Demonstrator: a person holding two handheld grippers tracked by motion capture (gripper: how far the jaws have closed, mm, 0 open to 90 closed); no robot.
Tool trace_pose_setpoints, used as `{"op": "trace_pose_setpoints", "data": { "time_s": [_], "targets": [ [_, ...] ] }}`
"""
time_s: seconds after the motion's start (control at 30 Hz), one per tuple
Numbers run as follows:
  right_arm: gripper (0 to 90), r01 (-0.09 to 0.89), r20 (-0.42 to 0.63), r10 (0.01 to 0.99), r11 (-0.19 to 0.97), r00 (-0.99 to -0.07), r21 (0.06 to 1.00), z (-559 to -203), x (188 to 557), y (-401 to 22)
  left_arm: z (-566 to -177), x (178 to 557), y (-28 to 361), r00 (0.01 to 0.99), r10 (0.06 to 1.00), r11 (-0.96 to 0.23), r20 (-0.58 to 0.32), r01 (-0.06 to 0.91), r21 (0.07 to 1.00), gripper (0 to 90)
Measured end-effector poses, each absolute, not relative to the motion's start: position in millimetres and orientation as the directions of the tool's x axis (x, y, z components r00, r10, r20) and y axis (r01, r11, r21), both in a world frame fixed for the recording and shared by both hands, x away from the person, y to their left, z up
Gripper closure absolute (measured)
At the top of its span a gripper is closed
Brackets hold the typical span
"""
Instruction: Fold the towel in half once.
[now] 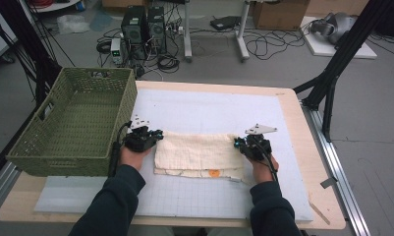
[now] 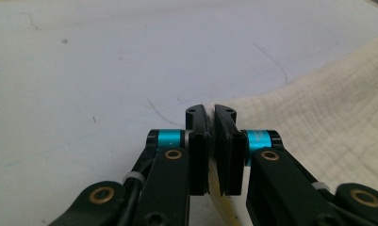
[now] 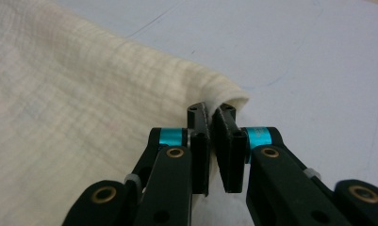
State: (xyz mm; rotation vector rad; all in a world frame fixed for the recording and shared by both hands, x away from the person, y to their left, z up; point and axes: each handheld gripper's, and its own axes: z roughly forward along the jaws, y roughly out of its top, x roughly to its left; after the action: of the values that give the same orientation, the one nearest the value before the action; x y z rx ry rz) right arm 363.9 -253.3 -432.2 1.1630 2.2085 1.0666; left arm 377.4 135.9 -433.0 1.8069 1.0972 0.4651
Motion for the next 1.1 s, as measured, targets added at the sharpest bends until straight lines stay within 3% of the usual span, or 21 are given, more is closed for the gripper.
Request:
{"op": "trace_pose_setpoints", "data": {
  "time_s": [0.4,0.57,0.8,0.97,1.1],
  "targets": [
    [84.2,0.514,-0.016,0.849,0.335,-0.529,0.79,-440,386,-247,-443,387,137,0.493,0.856,-0.132,-0.153,0.494,0.859,81.5],
    [64.9,0.517,-0.008,0.867,0.304,-0.498,0.8,-439,385,-249,-439,384,138,0.487,0.854,-0.105,-0.183,0.506,0.856,49.9],
    [56.6,0.499,0.027,0.858,0.273,-0.513,0.822,-426,371,-254,-428,367,136,0.576,0.797,-0.128,-0.179,0.452,0.883,36.7],
    [57.0,0.461,0.013,0.826,0.301,-0.563,0.835,-417,353,-254,-430,353,138,0.604,0.779,-0.171,-0.166,0.46,0.872,36.6],
    [56.8,0.448,-0.002,0.807,0.33,-0.59,0.831,-416,338,-254,-433,341,140,0.593,0.787,-0.187,-0.168,0.49,0.852,43.0]
  ]
}}
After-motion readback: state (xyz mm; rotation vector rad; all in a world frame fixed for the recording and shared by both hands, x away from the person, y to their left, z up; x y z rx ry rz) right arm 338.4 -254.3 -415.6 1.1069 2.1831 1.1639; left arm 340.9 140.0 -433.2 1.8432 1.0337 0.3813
